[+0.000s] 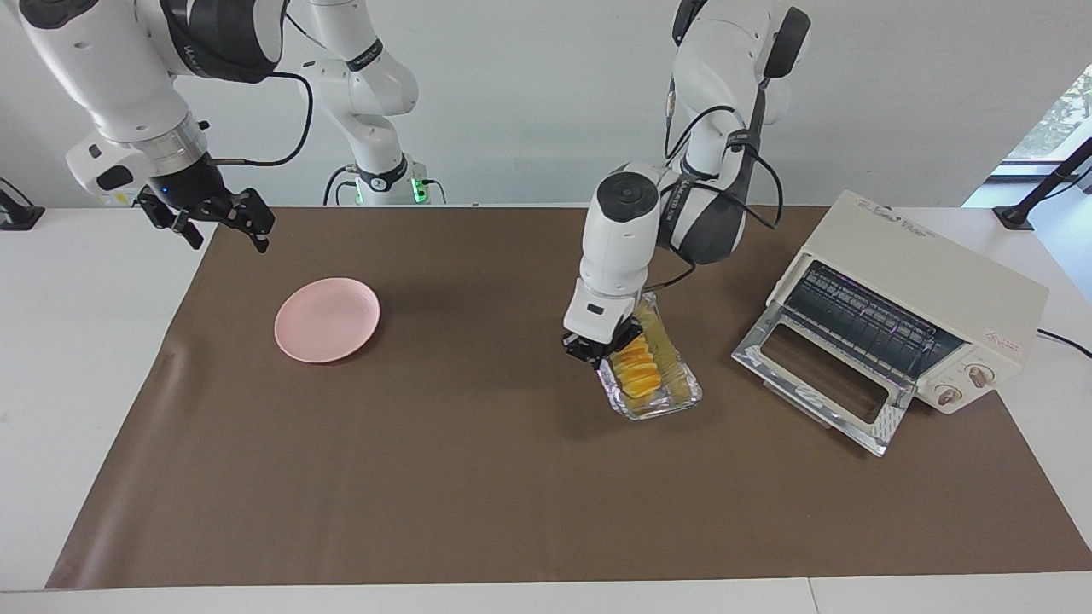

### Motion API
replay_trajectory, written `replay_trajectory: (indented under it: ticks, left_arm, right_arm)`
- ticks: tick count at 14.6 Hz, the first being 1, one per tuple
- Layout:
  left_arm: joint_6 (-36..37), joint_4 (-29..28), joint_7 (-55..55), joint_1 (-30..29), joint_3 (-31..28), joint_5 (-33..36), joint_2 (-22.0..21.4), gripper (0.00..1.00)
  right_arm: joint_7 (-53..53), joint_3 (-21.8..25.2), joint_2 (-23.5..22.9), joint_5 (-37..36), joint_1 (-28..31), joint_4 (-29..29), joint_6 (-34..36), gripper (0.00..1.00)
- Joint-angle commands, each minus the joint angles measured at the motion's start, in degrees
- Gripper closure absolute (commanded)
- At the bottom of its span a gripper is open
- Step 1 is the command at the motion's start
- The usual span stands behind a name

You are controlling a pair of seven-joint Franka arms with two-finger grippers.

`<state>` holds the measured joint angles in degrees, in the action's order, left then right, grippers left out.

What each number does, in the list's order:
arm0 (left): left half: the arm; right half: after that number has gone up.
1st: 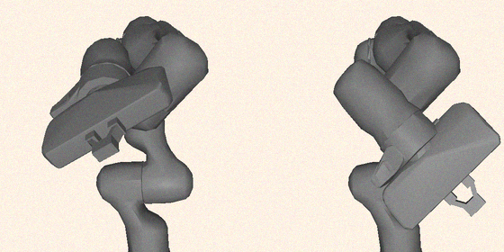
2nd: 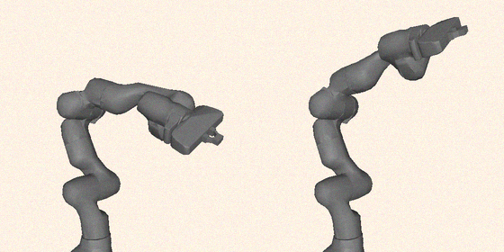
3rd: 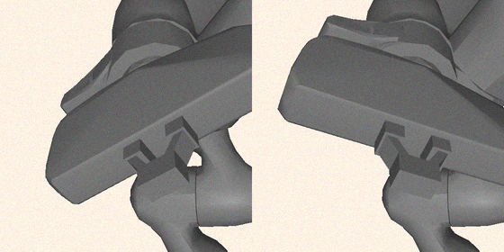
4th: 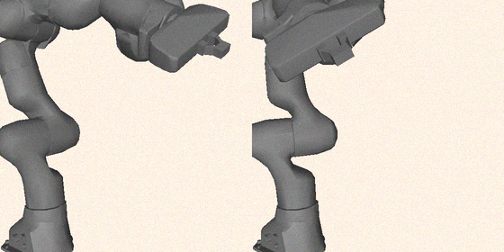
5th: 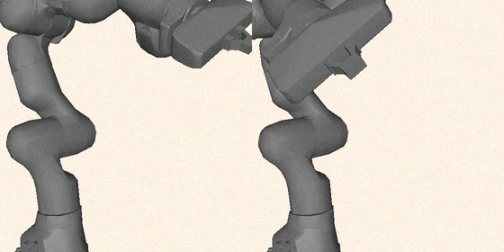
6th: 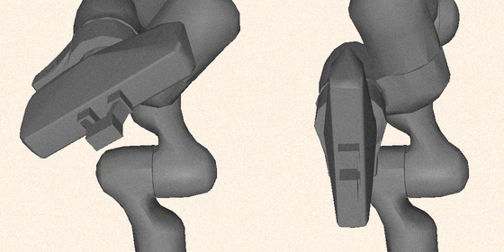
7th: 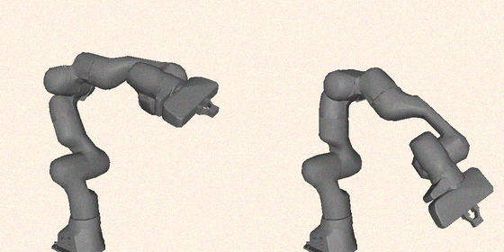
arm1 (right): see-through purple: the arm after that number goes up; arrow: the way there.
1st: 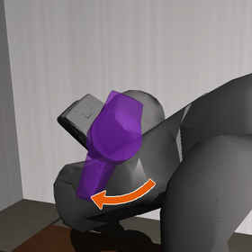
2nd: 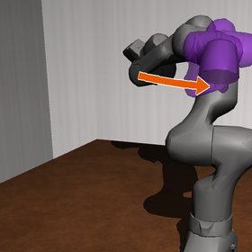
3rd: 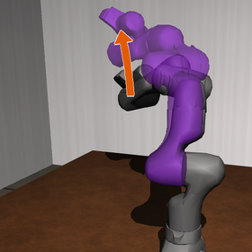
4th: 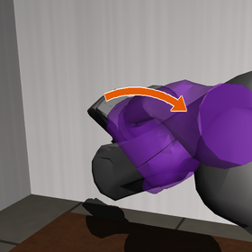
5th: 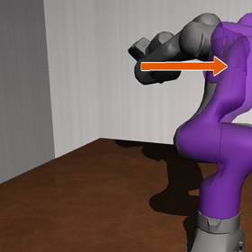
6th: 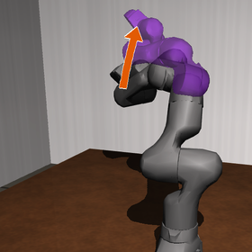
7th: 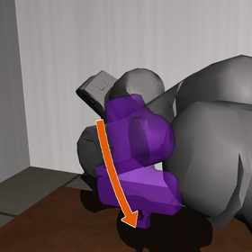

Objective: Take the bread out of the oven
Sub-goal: 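Pull the foil tray out of the oven with the left gripper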

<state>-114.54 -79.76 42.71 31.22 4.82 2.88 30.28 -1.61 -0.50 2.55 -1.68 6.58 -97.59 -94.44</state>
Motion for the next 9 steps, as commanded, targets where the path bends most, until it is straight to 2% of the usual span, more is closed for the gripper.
replay_trajectory:
  ticks: [1,4,6,9]
  left_arm:
    - [1.2,6.0,-6.0,0.7,1.4,-1.4,4.9,1.0]
    - [-0.7,6.2,-6.3,4.0,1.9,-1.0,7.1,1.0]
    - [-1.4,6.8,-6.0,7.5,1.9,-1.4,7.1,1.0]
    - [-1.8,6.3,-5.5,8.2,1.9,-2.2,7.0,1.0]
  right_arm:
    - [-0.5,-0.6,1.4,-0.2,1.0,-1.6,-0.7,0.0]
    - [1.0,-0.6,1.4,-0.1,1.1,-1.6,-0.7,0.0]
    - [1.1,-0.6,1.4,-0.1,1.1,-1.7,-0.7,0.0]
    - [1.1,-0.6,1.4,-0.2,1.1,-1.7,-0.8,0.0]
